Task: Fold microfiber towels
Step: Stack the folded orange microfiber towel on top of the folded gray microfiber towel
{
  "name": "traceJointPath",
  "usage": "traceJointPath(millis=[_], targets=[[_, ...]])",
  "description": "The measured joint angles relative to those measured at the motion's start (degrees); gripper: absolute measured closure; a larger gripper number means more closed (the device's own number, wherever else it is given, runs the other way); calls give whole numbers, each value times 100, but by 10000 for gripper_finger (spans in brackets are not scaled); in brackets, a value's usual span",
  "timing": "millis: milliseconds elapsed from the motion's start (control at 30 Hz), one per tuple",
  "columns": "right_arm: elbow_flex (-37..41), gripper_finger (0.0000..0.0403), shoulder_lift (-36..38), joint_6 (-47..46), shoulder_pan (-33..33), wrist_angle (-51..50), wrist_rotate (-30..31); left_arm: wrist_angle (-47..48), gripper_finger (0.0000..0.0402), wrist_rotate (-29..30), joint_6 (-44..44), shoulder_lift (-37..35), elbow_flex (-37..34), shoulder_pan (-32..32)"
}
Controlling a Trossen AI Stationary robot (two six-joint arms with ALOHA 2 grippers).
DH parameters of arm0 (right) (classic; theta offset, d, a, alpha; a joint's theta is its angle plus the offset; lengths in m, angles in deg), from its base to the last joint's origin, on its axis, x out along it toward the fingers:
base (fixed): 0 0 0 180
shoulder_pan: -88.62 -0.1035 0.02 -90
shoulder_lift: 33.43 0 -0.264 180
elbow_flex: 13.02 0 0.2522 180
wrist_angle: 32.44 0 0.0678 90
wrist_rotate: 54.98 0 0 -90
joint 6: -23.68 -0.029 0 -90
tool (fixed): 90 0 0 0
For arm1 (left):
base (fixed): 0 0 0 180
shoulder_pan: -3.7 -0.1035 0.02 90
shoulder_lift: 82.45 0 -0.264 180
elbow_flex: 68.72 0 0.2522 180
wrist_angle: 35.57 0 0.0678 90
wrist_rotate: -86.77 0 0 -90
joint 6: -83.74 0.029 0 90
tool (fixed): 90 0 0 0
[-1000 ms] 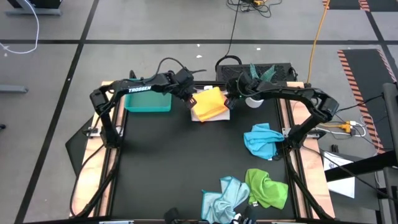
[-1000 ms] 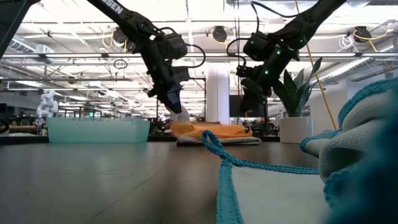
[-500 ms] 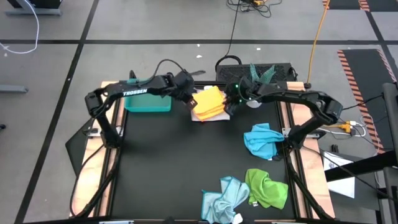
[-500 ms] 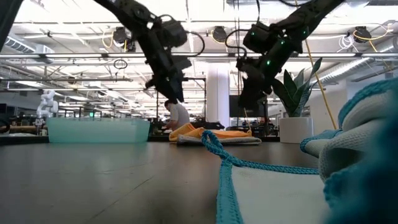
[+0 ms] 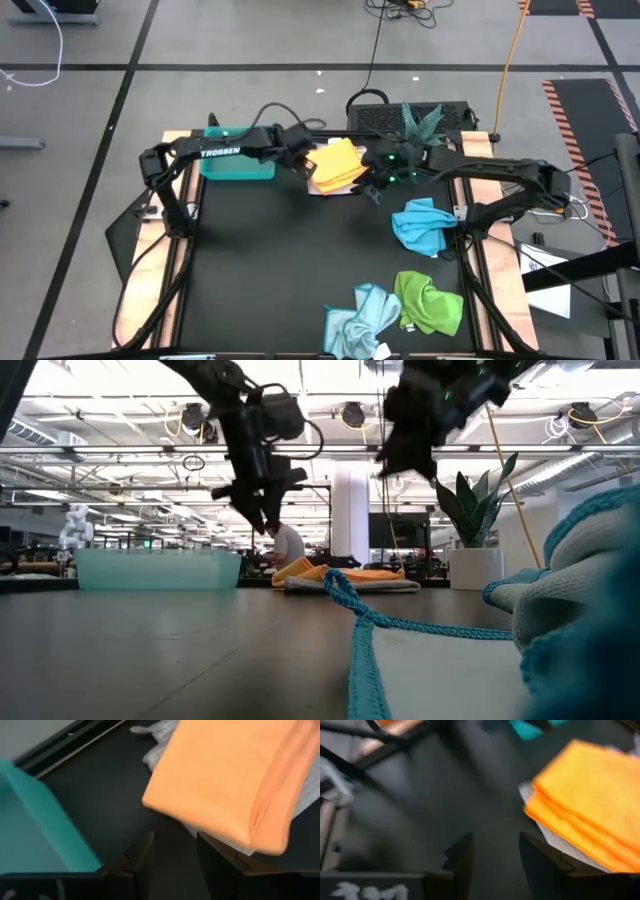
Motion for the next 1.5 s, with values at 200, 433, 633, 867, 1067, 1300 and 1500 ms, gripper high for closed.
traceJointPath(millis=[200,433,633,867,1067,1300,1500], targets=[[-2,257,718,-249,-105,27,7,-396,250,-801,38,60,7,-666],[-4,257,1076,-588,-98,295,245,-525,250,-1255,589,222,10,-1127],[-4,257,1024,-787,-94,987,369,-605,250,-1981,990,785,8,-1362],[-2,257,1021,-926,-99,1087,771,-609,250,-2497,1069,1164,8,-1537],[-2,257,1024,-936,-98,1034,776,-1009,250,-2828,779,1236,9,-1585],[-2,257,1024,-920,-101,960,758,-1188,250,-2982,518,1236,10,-1497],[-2,257,1024,-820,-100,962,608,-994,250,-2983,363,1236,10,-1469]])
